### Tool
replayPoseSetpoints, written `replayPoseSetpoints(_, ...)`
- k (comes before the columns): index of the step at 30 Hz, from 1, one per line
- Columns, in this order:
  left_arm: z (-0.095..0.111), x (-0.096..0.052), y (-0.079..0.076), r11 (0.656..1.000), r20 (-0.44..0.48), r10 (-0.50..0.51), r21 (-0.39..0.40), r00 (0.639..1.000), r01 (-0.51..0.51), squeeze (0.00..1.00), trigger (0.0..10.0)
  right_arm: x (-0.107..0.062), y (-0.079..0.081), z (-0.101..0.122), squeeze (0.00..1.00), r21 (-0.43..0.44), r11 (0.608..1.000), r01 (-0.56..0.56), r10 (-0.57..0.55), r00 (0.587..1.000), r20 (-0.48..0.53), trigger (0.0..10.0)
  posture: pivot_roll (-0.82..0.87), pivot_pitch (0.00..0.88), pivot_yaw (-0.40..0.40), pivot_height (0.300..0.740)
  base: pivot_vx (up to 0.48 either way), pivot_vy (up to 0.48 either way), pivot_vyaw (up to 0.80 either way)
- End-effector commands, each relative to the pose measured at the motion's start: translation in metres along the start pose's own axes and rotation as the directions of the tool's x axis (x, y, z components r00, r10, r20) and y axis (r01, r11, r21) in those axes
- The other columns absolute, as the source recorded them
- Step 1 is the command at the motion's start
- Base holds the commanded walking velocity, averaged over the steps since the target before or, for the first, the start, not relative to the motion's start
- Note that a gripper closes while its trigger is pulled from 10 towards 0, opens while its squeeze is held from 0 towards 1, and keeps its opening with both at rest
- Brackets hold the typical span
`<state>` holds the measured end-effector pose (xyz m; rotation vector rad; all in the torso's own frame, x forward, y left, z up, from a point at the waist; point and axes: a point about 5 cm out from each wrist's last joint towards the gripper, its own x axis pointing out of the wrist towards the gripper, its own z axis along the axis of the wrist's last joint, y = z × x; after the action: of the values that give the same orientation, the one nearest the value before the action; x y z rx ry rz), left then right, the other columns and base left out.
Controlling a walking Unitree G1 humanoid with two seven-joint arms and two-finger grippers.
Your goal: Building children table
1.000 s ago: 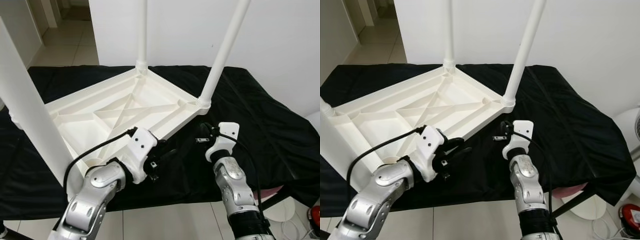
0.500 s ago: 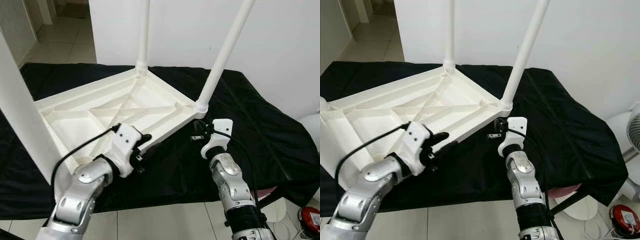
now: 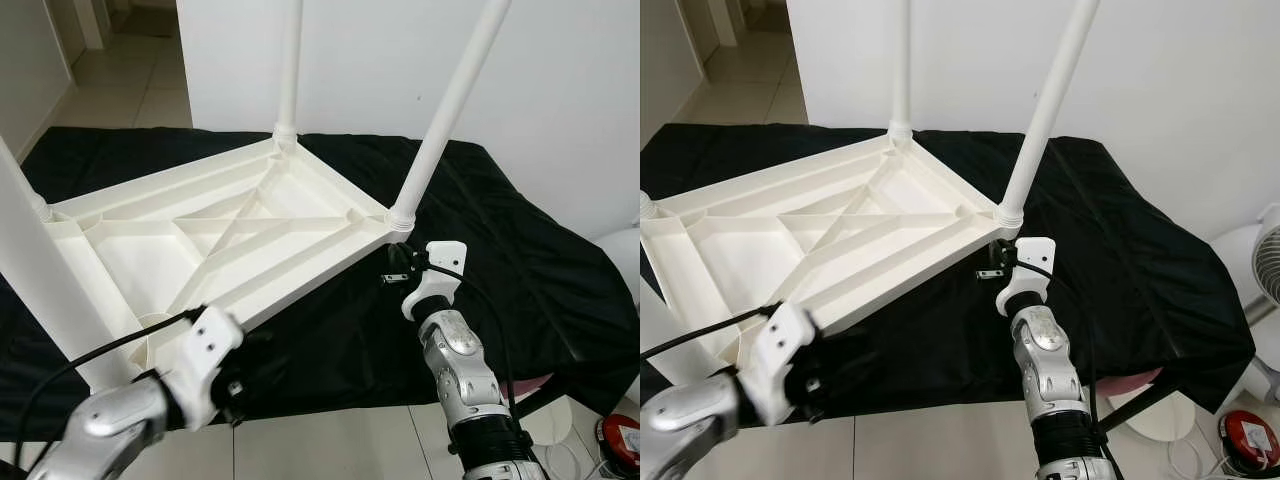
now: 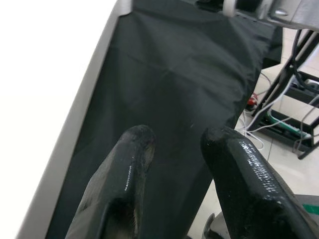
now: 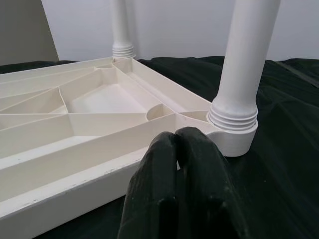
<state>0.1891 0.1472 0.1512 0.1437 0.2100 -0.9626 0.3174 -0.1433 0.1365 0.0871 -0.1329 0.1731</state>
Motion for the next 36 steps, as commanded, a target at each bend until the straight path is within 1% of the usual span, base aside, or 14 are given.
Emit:
replayPoseSetpoints(1, 0.001, -0.01, -0.007, 0.997, -0.01, -0.081, -0.017, 0.997, 0.081, 0.0, 10.0, 0.001, -0.003, 0.0, 0.0, -0.002, 1.0, 0.005, -0.005, 1.0, 0.002, 10.0, 0.1, 0.0, -0.114, 0.74, 0.0, 0.0, 0.0)
replayPoseSetpoints(2, -0.001, -0.022, -0.009, 0.996, -0.029, -0.079, -0.042, 0.996, 0.077, 0.0, 10.0, 0.004, -0.001, -0.001, 0.0, -0.002, 1.0, -0.009, 0.009, 1.0, 0.0, 10.0, 0.1, 0.0, -0.114, 0.74, 0.0, 0.0, 0.0)
replayPoseSetpoints(5, -0.001, -0.024, -0.01, 0.996, -0.033, -0.078, -0.048, 0.996, 0.077, 0.0, 10.0, 0.004, -0.001, -0.001, 0.0, -0.002, 1.0, -0.011, 0.011, 1.0, 0.0, 10.0, 0.1, 0.0, -0.114, 0.74, 0.0, 0.0, 0.0)
replayPoseSetpoints(6, -0.008, -0.036, -0.008, 0.996, -0.07, -0.05, -0.074, 0.996, 0.045, 0.0, 10.0, 0.008, 0.003, -0.001, 0.0, 0.002, 1.0, -0.029, 0.029, 1.0, -0.002, 10.0, 0.14, 0.0, -0.156, 0.74, 0.0, 0.0, 0.0)
replayPoseSetpoints(8, -0.019, -0.057, -0.007, 0.994, -0.146, -0.007, -0.107, 0.989, -0.009, 0.0, 10.0, 0.014, 0.009, 0.0, 0.0, 0.007, 0.998, -0.061, 0.061, 0.998, -0.003, 10.0, 0.16, 0.0, -0.171, 0.74, 0.0, 0.0, 0.0)
replayPoseSetpoints(12, -0.025, -0.087, -0.007, 0.989, -0.249, 0.038, -0.132, 0.968, -0.072, 0.0, 10.0, 0.021, 0.015, 0.001, 0.0, 0.012, 0.995, -0.099, 0.099, 0.995, -0.005, 10.0, 0.19, 0.0, -0.199, 0.74, 0.0, 0.0, 0.0)
replayPoseSetpoints(19, -0.023, -0.121, -0.002, 0.97, -0.333, 0.151, -0.131, 0.931, -0.204, 0.0, 10.0, 0.026, 0.02, 0.001, 0.0, 0.015, 0.993, -0.121, 0.121, 0.993, -0.008, 10.0, 0.21, 0.0, -0.215, 0.74, 0.0, 0.0, 0.0)
replayPoseSetpoints(22, -0.022, -0.128, -0.001, 0.967, -0.35, 0.171, -0.119, 0.921, -0.225, 0.0, 10.0, 0.026, 0.021, 0.0, 0.0, 0.018, 0.992, -0.127, 0.127, 0.992, -0.009, 10.0, 0.21, 0.0, -0.215, 0.74, 0.0, 0.0, 0.0)
replayPoseSetpoints(24, -0.019, -0.143, 0.005, 0.957, -0.379, 0.227, -0.085, 0.897, -0.278, 0.0, 10.0, 0.026, 0.023, -0.001, 0.0, 0.019, 0.991, -0.136, 0.136, 0.991, -0.01, 10.0, 0.22, 0.0, -0.218, 0.74, 0.0, 0.0, 0.0)
replayPoseSetpoints(25, -0.019, -0.143, 0.005, 0.957, -0.379, 0.227, -0.085, 0.897, -0.278, 0.0, 10.0, 0.026, 0.023, -0.001, 0.0, 0.019, 0.991, -0.136, 0.136, 0.991, -0.01, 10.0, 0.22, 0.0, -0.218, 0.74, 0.0, 0.0, 0.0)
replayPoseSetpoints(27, -0.019, -0.159, 0.018, 0.931, -0.417, 0.317, -0.035, 0.852, -0.363, 0.0, 10.0, 0.027, 0.024, -0.001, 0.0, 0.019, 0.99, -0.14, 0.14, 0.99, -0.007, 10.0, 0.22, 0.0, -0.214, 0.74, 0.0, 0.0, 0.0)
replayPoseSetpoints(32, -0.019, -0.169, 0.028, 0.912, -0.432, 0.37, 0.0, 0.823, -0.41, 0.0, 10.0, 0.027, 0.024, -0.001, 0.0, 0.021, 0.99, -0.139, 0.139, 0.99, -0.003, 10.0, 0.21, 0.0, -0.212, 0.74, 0.0, 0.0, 0.0)
replayPoseSetpoints(34, -0.015, -0.177, 0.05, 0.856, -0.406, 0.495, 0.078, 0.768, -0.511, 0.0, 10.0, 0.027, 0.022, -0.001, 0.0, 0.022, 0.992, -0.127, 0.127, 0.992, 0.001, 10.0, 0.21, 0.0, -0.205, 0.74, 0.0, 0.0, 0.0)
replayPoseSetpoints(36, -0.015, -0.177, 0.05, 0.856, -0.406, 0.495, 0.078, 0.768, -0.511, 0.0, 10.0, 0.027, 0.022, -0.001, 0.0, 0.022, 0.992, -0.127, 0.127, 0.992, 0.001, 10.0, 0.21, 0.0, -0.205, 0.74, 0.0, 0.0, 0.0)
